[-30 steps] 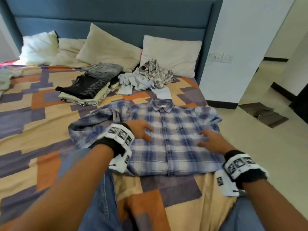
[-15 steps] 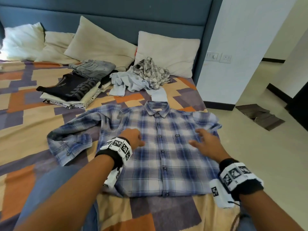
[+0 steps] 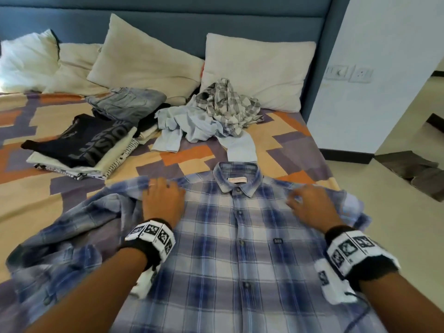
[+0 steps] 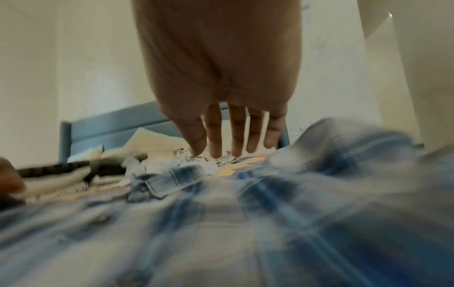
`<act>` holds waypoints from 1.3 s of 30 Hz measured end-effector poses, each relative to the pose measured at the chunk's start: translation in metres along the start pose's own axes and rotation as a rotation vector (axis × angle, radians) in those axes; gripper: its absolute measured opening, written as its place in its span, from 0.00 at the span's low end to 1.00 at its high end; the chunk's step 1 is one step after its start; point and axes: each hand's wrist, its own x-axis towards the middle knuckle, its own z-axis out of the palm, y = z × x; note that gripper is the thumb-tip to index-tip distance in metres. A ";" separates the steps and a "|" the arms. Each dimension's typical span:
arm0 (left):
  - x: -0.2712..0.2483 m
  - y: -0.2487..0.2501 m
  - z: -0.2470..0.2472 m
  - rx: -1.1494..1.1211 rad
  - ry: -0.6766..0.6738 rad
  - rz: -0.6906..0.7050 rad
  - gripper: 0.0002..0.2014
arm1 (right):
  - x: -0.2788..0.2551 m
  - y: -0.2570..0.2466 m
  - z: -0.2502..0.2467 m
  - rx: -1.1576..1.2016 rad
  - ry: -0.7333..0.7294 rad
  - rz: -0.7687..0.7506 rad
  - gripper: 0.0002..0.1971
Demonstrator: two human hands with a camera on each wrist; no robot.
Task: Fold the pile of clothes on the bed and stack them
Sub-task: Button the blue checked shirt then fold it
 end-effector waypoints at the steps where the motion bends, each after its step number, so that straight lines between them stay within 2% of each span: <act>1: 0.008 0.010 0.000 0.013 0.031 0.113 0.16 | 0.013 -0.012 0.005 0.056 0.030 -0.037 0.11; 2: 0.016 0.014 0.006 0.009 -0.006 0.182 0.15 | 0.024 -0.019 0.010 0.045 -0.032 -0.038 0.16; 3: 0.025 0.013 0.013 -0.003 -0.082 0.188 0.16 | 0.033 -0.016 0.018 0.019 -0.112 -0.006 0.23; 5: 0.041 0.000 0.030 -0.104 -0.271 0.066 0.24 | 0.044 0.003 0.030 0.033 -0.203 0.168 0.38; 7: 0.053 -0.016 0.041 -0.174 -0.403 -0.047 0.37 | 0.050 0.020 0.033 0.067 -0.224 0.282 0.46; 9: 0.063 -0.023 0.044 -0.183 -0.475 -0.095 0.45 | 0.053 0.021 0.028 0.071 -0.265 0.287 0.43; 10: 0.066 -0.023 0.042 -0.203 -0.477 -0.108 0.45 | 0.053 0.019 0.027 0.061 -0.282 0.290 0.37; 12: 0.068 -0.019 0.035 -0.252 -0.416 -0.121 0.36 | 0.052 0.011 0.018 0.002 -0.288 0.302 0.22; 13: 0.066 -0.017 0.028 -0.246 -0.371 -0.128 0.29 | 0.048 0.005 0.012 -0.020 -0.281 0.310 0.18; 14: 0.063 -0.017 0.022 -0.228 -0.344 -0.150 0.23 | 0.043 0.001 0.004 -0.019 -0.280 0.332 0.17; 16: 0.055 -0.019 0.010 -0.217 -0.346 -0.217 0.18 | 0.030 -0.004 -0.011 0.002 -0.277 0.364 0.20; 17: 0.051 -0.021 0.000 -0.228 -0.371 -0.235 0.18 | 0.022 -0.008 -0.022 -0.030 -0.287 0.350 0.22; 19: 0.042 -0.024 -0.030 -0.190 -0.423 -0.201 0.22 | 0.008 -0.014 -0.047 -0.115 -0.295 0.327 0.16; 20: 0.039 -0.026 -0.046 -0.151 -0.450 -0.175 0.24 | 0.002 -0.017 -0.060 -0.145 -0.301 0.348 0.13; 22: 0.039 -0.026 -0.081 -0.116 -0.472 -0.109 0.26 | -0.010 -0.025 -0.085 -0.188 -0.320 0.409 0.15; 24: 0.038 -0.026 -0.120 -0.133 -0.461 -0.030 0.25 | -0.017 -0.029 -0.107 -0.039 -0.342 0.422 0.15; 26: 0.041 -0.025 -0.156 -0.225 -0.422 0.034 0.21 | -0.019 -0.030 -0.128 0.352 -0.301 0.433 0.12; 28: 0.046 -0.018 -0.198 -0.483 -0.297 0.046 0.15 | -0.015 -0.032 -0.158 0.680 -0.156 0.415 0.10; 29: 0.047 -0.012 -0.222 -0.619 -0.185 0.053 0.13 | -0.010 -0.036 -0.176 0.816 -0.052 0.401 0.12; 31: 0.052 0.002 -0.278 -0.886 0.131 0.073 0.17 | -0.009 -0.056 -0.229 1.031 0.234 0.313 0.16; 32: 0.053 0.006 -0.309 -1.026 0.318 0.066 0.14 | -0.012 -0.068 -0.258 1.094 0.425 0.227 0.16; 34: 0.053 0.008 -0.368 -1.243 0.661 0.123 0.11 | -0.036 -0.093 -0.318 1.142 0.781 -0.042 0.17; 35: 0.050 0.007 -0.392 -1.296 0.797 0.186 0.13 | -0.048 -0.101 -0.340 1.182 0.857 -0.177 0.18; 37: 0.043 -0.001 -0.414 -1.204 0.936 0.340 0.23 | -0.074 -0.108 -0.362 1.100 0.889 -0.388 0.23; 39: 0.034 -0.011 -0.404 -0.988 0.893 0.449 0.31 | -0.090 -0.094 -0.355 0.779 0.821 -0.453 0.32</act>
